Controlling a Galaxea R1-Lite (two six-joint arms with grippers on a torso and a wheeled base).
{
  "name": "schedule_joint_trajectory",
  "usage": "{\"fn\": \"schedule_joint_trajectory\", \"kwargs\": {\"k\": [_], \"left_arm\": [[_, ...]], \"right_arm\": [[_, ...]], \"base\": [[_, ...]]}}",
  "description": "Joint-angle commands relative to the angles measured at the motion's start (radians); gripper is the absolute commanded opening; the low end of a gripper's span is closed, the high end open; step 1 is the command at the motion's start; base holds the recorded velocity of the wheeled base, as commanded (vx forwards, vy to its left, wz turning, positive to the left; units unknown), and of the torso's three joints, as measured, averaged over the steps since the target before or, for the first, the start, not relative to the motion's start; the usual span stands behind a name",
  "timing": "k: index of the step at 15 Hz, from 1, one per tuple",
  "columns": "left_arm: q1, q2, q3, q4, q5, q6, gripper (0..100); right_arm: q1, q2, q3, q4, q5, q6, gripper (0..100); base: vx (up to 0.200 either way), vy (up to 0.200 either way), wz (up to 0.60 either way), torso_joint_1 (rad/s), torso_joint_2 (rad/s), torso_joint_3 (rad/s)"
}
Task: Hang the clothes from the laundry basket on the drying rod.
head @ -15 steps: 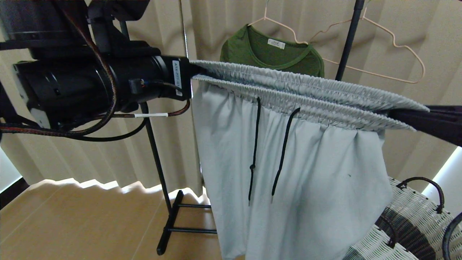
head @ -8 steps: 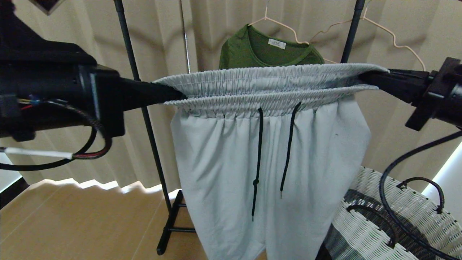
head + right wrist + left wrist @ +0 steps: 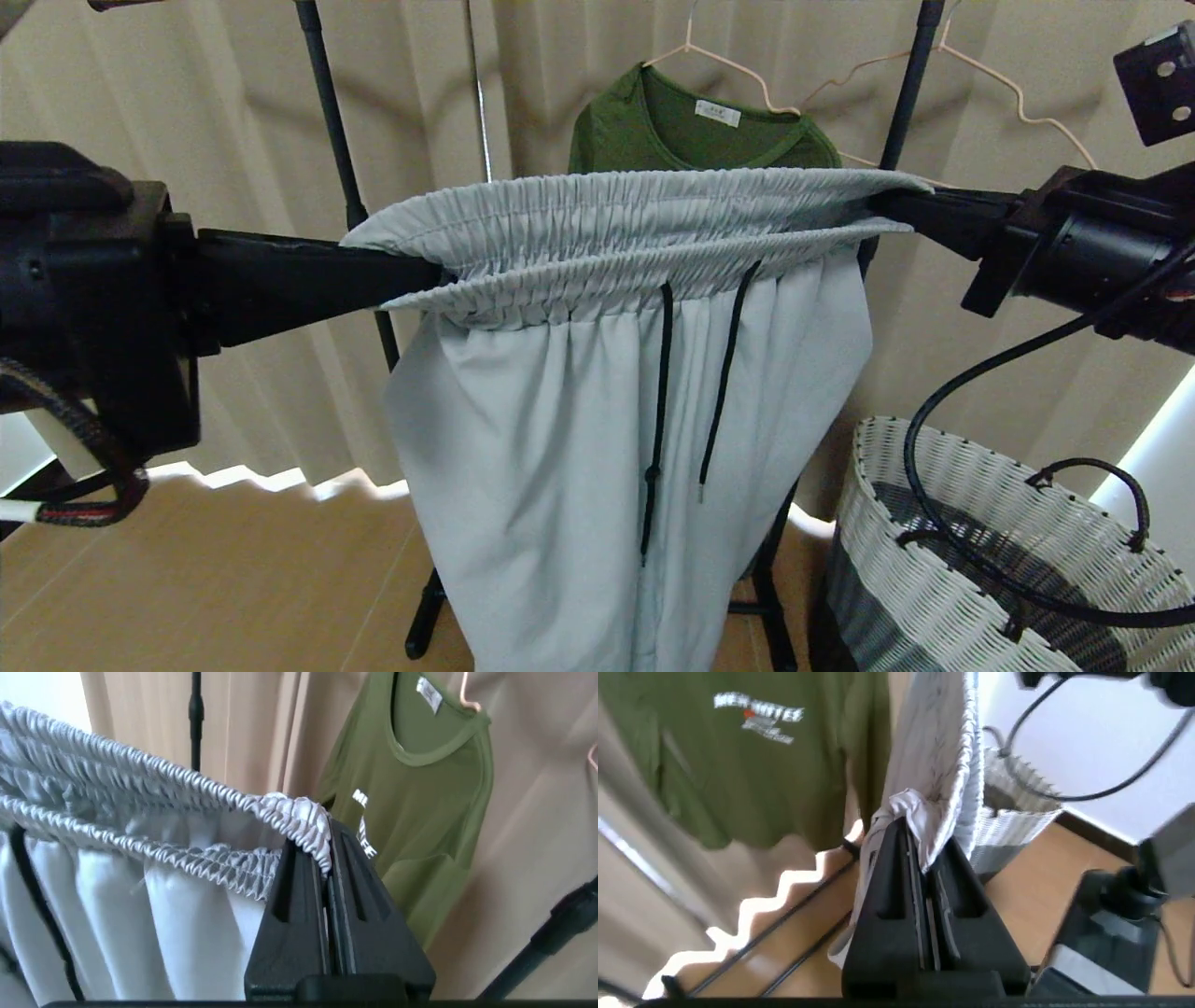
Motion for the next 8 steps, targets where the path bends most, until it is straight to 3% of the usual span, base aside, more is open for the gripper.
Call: {"fn": "schedule_joint_trajectory", "kwargs": {"k": [1, 2, 4, 8], "left_arm": [[0.005, 0.05, -0.006, -0.016, 0.071, 0.0, 0], [0.005, 0.122, -0.018, -0.111, 0.217, 0.001, 0], [0.002, 0.21, -0.009, -0.318, 0.378, 0.014, 0], [-0.006, 0.22, 0.023, -0.355, 0.393, 0.026, 0]], "right_arm": [[-0.002, -0.023, -0.001, 0.009, -0.005, -0.001, 0], [-0.005, -0.063, -0.01, 0.062, -0.005, -0.001, 0], [-0.005, -0.111, -0.036, 0.173, -0.005, -0.001, 0], [-0.005, -0.131, -0.03, 0.239, -0.007, -0.003, 0]], "base": [[0.0, 0.0, 0.0, 0.0, 0.0, 0.0], [0.0, 0.0, 0.0, 0.0, 0.0, 0.0], [0.0, 0.0, 0.0, 0.0, 0.0, 0.0], [0.0, 0.0, 0.0, 0.0, 0.0, 0.0]]}}
